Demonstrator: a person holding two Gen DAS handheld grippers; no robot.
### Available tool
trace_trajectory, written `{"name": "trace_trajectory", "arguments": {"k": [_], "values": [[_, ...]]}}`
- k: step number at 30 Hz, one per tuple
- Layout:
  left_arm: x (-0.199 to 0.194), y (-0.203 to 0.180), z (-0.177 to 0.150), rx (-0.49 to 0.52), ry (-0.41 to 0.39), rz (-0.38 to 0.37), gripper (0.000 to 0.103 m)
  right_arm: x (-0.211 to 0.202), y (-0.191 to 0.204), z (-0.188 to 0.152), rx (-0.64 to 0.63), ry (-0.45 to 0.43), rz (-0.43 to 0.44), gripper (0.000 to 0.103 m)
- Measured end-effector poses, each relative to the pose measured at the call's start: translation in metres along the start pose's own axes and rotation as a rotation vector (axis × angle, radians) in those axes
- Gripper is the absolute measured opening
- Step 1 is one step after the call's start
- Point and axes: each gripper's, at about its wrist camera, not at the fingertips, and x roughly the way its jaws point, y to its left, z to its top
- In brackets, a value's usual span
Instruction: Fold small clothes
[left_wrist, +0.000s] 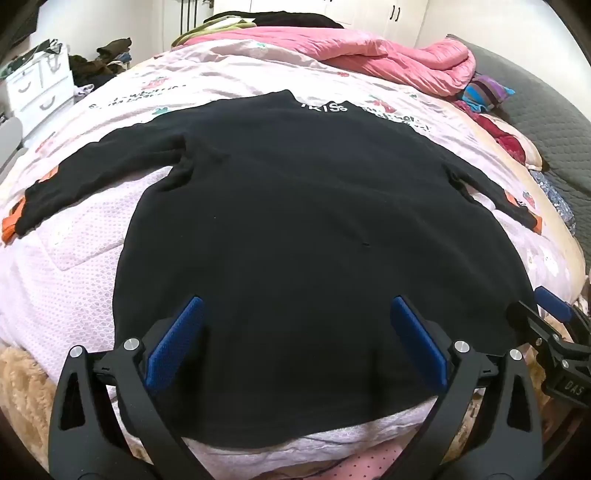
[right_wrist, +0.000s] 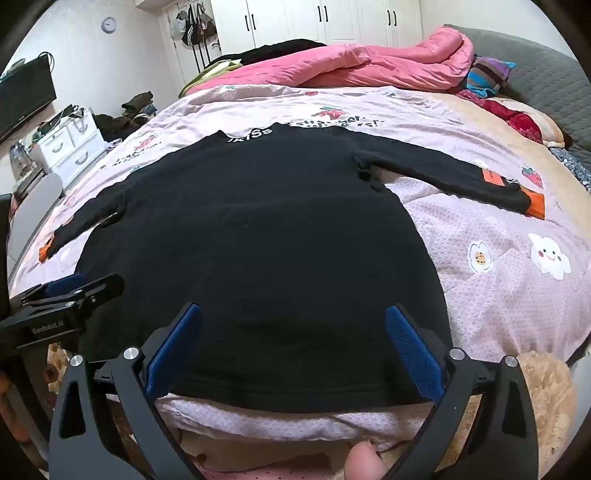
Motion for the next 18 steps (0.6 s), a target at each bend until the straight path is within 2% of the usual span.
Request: {"name": "trace_trajectory", "arguments": {"k": [18], "values": [[-0.0002,0.0031,-0.0006,-0.013,0.003,-0.009,0.095,-0.0042,0.0037,-0.0008,-0.009,-0.02,-0.01,0.099]]}}
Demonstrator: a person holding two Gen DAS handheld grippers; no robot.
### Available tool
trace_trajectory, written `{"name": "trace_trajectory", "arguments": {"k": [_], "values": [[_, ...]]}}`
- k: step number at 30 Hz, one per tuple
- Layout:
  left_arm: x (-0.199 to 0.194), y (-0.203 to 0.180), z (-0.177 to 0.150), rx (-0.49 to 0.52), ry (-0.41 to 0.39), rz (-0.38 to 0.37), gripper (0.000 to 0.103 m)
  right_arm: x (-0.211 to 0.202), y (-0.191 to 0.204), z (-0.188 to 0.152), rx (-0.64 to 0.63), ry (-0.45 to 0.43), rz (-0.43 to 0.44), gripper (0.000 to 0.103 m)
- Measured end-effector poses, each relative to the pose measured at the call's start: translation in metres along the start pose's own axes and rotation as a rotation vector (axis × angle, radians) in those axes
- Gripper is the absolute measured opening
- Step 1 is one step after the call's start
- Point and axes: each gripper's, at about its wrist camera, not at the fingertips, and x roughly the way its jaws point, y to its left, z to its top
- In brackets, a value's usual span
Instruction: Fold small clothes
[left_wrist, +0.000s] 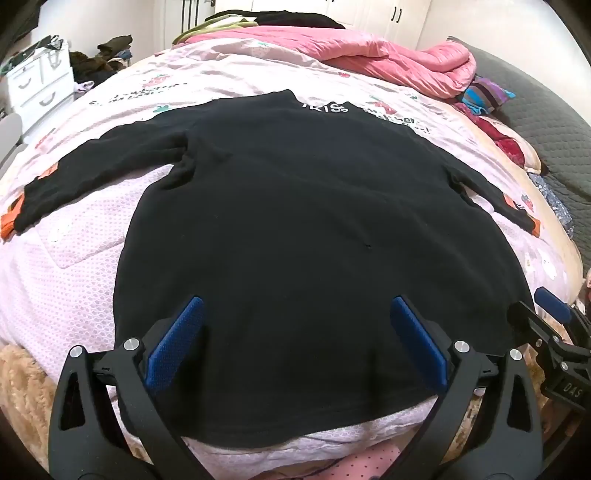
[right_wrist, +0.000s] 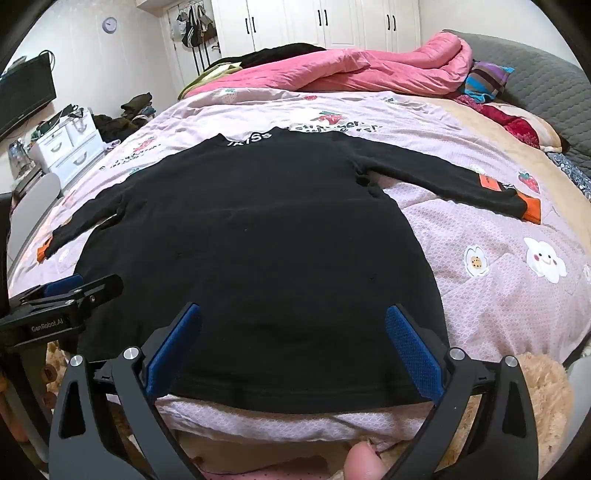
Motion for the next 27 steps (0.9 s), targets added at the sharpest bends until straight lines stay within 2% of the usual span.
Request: {"name": "trace_trajectory", "arguments": {"k": [27], "values": [[-0.0006,0.0,0.0009,0.001,0.001,-0.011,0.095,-0.0017,0.0006,0.0002,0.004,-0.007,0.003,0.099]]}}
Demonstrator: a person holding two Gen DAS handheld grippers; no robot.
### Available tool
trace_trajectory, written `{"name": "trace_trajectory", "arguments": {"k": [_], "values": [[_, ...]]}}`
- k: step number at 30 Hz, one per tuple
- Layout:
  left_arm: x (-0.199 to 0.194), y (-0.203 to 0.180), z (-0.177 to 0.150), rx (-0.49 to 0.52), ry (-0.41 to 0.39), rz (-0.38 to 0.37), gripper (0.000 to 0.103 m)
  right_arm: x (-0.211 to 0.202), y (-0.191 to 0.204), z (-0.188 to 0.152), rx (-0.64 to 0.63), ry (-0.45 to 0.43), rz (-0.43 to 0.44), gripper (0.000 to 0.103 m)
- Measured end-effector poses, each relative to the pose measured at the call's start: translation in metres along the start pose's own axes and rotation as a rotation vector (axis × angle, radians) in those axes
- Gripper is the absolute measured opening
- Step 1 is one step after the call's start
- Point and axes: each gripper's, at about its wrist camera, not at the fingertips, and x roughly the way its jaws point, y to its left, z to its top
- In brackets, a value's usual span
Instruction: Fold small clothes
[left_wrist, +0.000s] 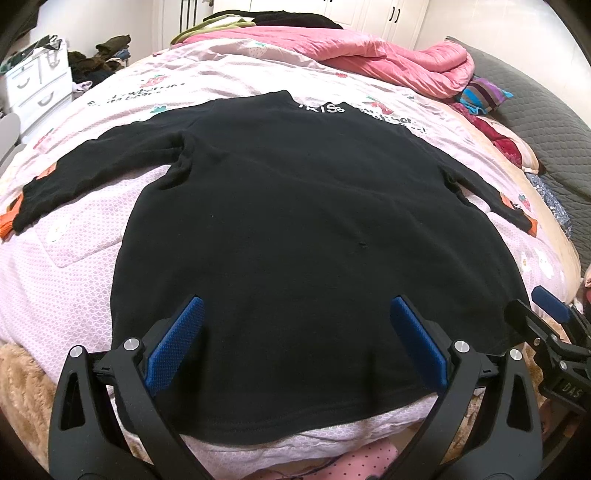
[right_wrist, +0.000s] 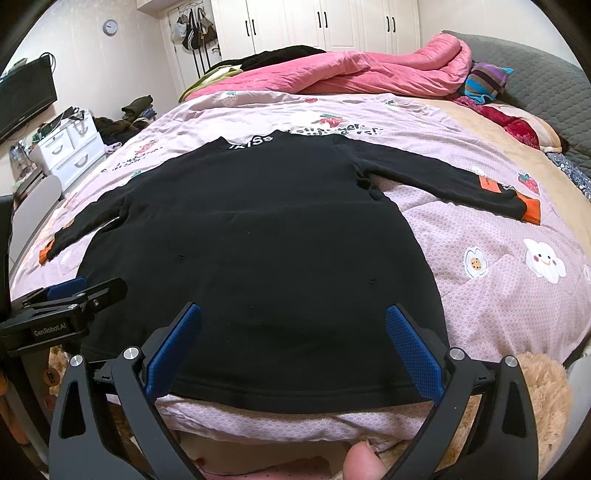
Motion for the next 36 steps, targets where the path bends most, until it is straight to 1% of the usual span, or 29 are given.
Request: {"name": "trace_trajectory", "arguments": {"k": [23,29,36], "values": [[0.0,0.001,0.002,0.003,-0.004,0.003,0.095,-0.001,0.003,0.001,-0.003,0.0,0.006,0.099],[0.001,0.003,0.008,0.0,-0.01,0.016,0.095,0.001,0.003,0.006,-0.006,0.003,0.009,0.099],[0.005,0.004,0.019,-0.01,-0.007,0.014,0.095,0.003,0.006,0.019,-0.01,-0.001,0.015,0.099]]}}
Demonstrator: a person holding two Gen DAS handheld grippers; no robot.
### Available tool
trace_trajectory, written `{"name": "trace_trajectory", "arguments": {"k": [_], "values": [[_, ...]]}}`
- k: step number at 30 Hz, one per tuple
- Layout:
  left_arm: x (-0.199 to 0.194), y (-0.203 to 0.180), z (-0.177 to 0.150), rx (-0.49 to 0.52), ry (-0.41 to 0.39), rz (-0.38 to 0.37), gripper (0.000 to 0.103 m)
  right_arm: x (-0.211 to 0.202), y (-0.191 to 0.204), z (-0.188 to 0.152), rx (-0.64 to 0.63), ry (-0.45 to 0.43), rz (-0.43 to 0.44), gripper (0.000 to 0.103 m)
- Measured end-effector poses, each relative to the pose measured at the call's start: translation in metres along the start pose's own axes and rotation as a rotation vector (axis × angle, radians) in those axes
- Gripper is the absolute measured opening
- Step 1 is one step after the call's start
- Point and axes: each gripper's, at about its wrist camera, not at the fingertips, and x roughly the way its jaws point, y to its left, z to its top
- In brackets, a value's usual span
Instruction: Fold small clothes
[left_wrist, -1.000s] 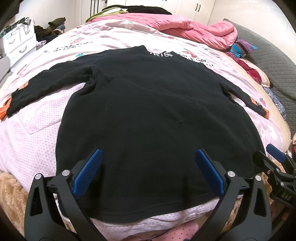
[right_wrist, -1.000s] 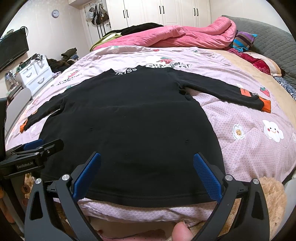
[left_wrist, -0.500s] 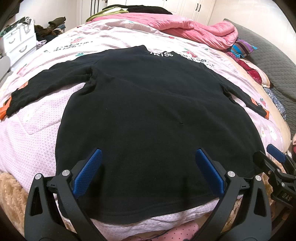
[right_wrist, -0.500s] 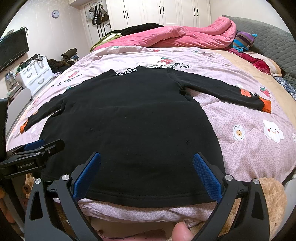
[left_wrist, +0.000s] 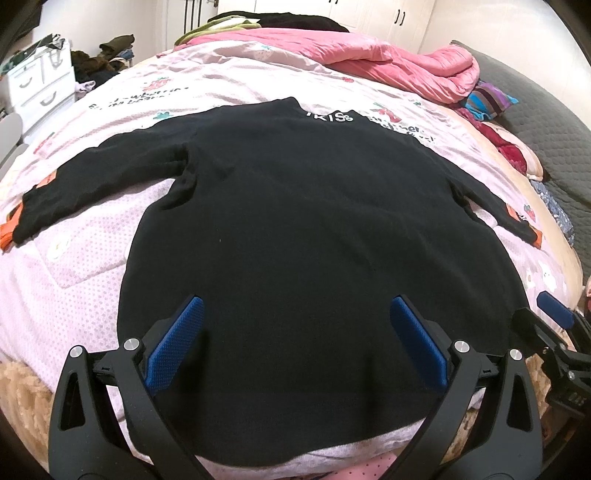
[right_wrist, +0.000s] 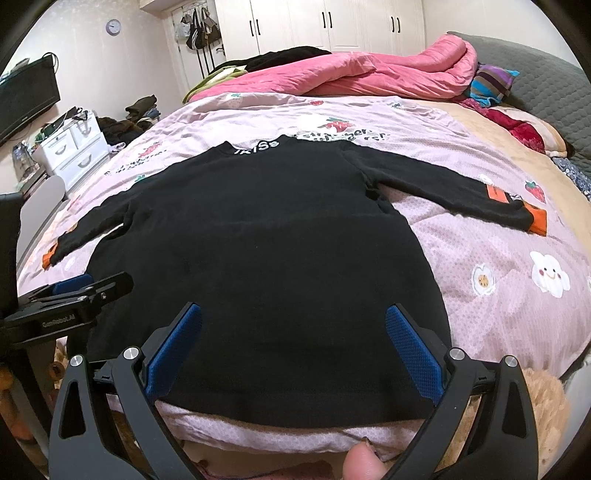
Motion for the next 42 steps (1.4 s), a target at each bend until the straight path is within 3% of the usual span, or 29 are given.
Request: {"name": "trace_trajectory", "arguments": {"k": [25,42], "values": [[0.008,-0.001,0.07,-0.025,-0.027,-0.029,0.095,0.006,0.016,0.097,0.017,-0.064,0.097,0.099],[0.019,0.0,0.132,-0.03,-0.044,-0.014,0.095,0.02,0.006,0.152,0.083,-0.113,0.067,0.099]]}}
